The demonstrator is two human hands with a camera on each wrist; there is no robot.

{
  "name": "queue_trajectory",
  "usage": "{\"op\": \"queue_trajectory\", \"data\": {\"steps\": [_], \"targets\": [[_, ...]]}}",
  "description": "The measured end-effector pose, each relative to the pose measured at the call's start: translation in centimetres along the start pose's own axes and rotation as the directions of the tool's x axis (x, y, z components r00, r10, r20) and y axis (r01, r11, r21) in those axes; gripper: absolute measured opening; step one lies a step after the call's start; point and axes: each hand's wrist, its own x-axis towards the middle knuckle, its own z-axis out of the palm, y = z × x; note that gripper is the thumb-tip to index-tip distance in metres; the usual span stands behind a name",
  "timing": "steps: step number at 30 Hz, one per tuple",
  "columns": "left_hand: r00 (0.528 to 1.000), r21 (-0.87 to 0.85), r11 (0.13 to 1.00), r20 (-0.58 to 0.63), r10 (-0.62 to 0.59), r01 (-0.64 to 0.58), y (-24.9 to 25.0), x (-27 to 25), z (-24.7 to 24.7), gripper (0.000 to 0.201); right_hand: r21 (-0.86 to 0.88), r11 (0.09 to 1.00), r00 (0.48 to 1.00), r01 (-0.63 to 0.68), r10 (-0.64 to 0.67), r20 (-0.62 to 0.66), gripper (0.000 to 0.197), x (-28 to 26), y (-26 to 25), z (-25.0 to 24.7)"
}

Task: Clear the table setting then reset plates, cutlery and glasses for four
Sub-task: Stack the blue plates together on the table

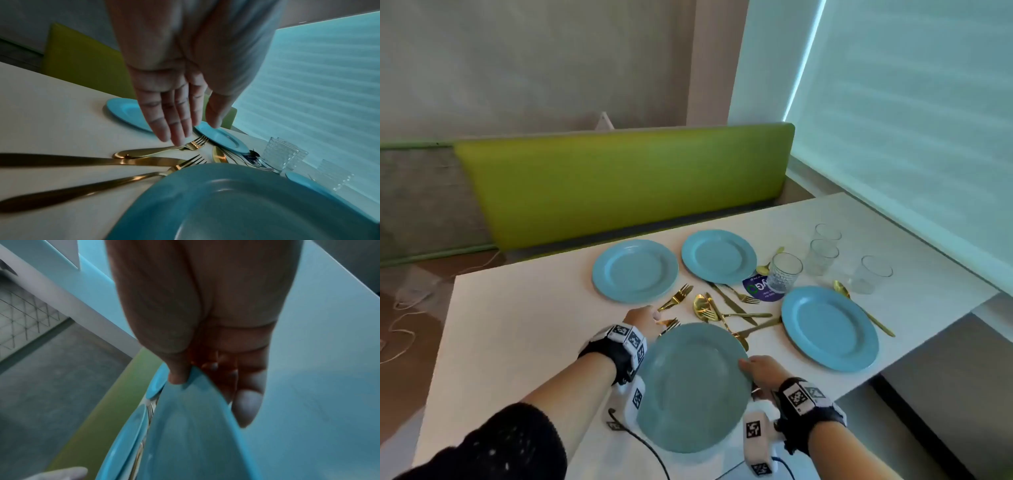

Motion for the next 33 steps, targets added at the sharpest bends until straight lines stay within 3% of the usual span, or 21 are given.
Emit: {"op": "queue_trajectory", "data": {"steps": [5, 7, 9, 13, 16, 19, 22, 24, 26, 27, 29, 31, 33], "targets": [[0.999, -0.046, 0.998, 0.015, 0.037, -0.037, 1.7, 0.7, -0.9, 0.019, 0.081, 0.996, 0.993, 0.040, -0.030, -0.113, 0.026, -1.5, -2.3, -3.2], [0.999, -0.068, 0.996, 0.012, 0.051, -0.050, 2.9, 0.6, -0.8, 0.031, 0.125, 0.990, 0.985, 0.059, -0.037, -0.169, 0.025, -2.0, -2.7, -4.6], [0.999, -0.097, 0.995, 0.009, 0.037, -0.036, 4.2, 0.9, -0.3, 0.051, 0.289, 0.954, 0.976, 0.081, -0.017, -0.218, 0.026, -2.8, -2.8, -6.1], [0.994, -0.231, 0.971, 0.081, 0.078, -0.057, 7.2, 1.4, 0.5, 0.057, 0.512, 0.851, 0.953, 0.117, 0.048, -0.298, 0.026, -3.0, -2.5, -9.0], [0.990, -0.441, 0.896, 0.094, 0.108, -0.055, 10.1, 2.1, 0.7, 0.056, 0.598, 0.788, 0.942, 0.148, 0.072, -0.329, 0.025, -2.1, -1.8, -11.5], [0.986, -0.664, 0.747, 0.118, 0.116, -0.008, 13.1, 3.3, 1.4, 0.048, 0.616, 0.773, 0.940, 0.154, 0.078, -0.333, 0.025, -1.0, -1.0, -14.1], [0.991, -0.702, 0.712, 0.081, 0.111, -0.022, 16.1, 4.1, 1.9, 0.039, 0.526, 0.847, 0.899, 0.074, 0.171, -0.402, 0.036, 1.3, 0.6, -17.7], [0.996, -0.687, 0.726, 0.050, 0.073, -0.019, 17.4, 5.0, 2.5, 0.038, 0.402, 0.914, 0.822, -0.047, 0.265, -0.505, 0.049, 2.6, 2.4, -20.4], [0.998, -0.709, 0.705, 0.039, 0.051, -0.008, 18.1, 5.9, 3.3, 0.040, 0.309, 0.937, 0.780, -0.160, 0.312, -0.542, 0.049, 3.8, 4.6, -22.3], [0.999, -0.725, 0.689, 0.031, 0.033, 0.000, 18.1, 6.6, 3.8, 0.041, 0.263, 0.941, 0.780, -0.215, 0.327, -0.533, 0.045, 4.1, 5.4, -22.8], [1.000, -0.729, 0.684, 0.023, -0.001, 0.017, 18.2, 7.8, 4.7, 0.038, 0.036, 0.956, 0.832, -0.290, 0.270, -0.484, 0.040, 4.2, 6.7, -22.9], [1.000, -0.722, 0.692, 0.002, -0.024, 0.018, 18.9, 7.7, 4.8, 0.035, -0.022, 0.964, 0.867, -0.263, 0.226, -0.445, 0.037, 3.8, 7.4, -22.5], [1.000, -0.720, 0.693, -0.001, -0.029, 0.019, 19.4, 7.8, 5.2, 0.034, -0.187, 0.931, 0.880, -0.312, 0.210, -0.425, 0.026, 3.1, 7.3, -22.0]]}}
